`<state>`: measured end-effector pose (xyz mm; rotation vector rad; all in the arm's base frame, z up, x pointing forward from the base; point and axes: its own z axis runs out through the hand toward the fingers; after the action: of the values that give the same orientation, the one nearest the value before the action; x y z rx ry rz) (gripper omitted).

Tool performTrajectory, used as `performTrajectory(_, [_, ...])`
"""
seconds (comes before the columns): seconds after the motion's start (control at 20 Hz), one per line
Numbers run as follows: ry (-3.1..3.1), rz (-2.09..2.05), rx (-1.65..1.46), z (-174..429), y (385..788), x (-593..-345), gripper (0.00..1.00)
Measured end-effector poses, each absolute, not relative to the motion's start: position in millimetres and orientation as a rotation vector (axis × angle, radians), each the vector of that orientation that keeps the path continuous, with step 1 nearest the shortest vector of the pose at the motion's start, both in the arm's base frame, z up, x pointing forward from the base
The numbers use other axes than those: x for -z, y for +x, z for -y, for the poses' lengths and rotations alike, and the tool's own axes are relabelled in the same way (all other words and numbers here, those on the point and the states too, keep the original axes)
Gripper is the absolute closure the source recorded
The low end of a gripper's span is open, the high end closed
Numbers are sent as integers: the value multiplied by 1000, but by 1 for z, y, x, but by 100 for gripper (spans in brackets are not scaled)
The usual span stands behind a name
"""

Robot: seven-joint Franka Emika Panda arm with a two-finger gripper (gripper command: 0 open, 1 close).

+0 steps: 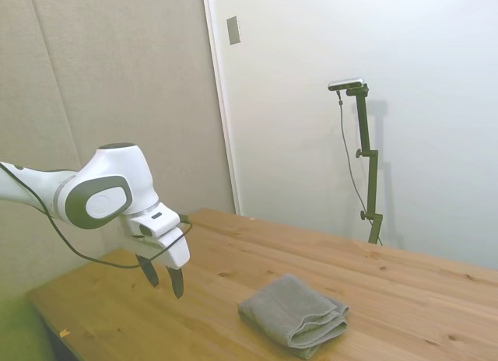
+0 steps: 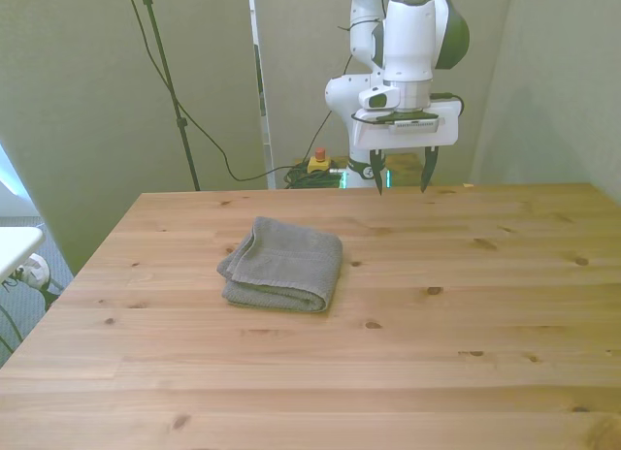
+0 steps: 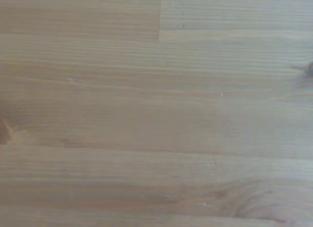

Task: Unfold the towel

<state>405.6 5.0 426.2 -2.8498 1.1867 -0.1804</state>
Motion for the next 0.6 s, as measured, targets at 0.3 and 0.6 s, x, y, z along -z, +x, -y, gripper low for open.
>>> performTrajectory(0.3, [-2758, -1308, 181, 29, 421, -435, 0])
performTrajectory(0.6, [-2619, -1508, 239, 157, 434, -457, 0])
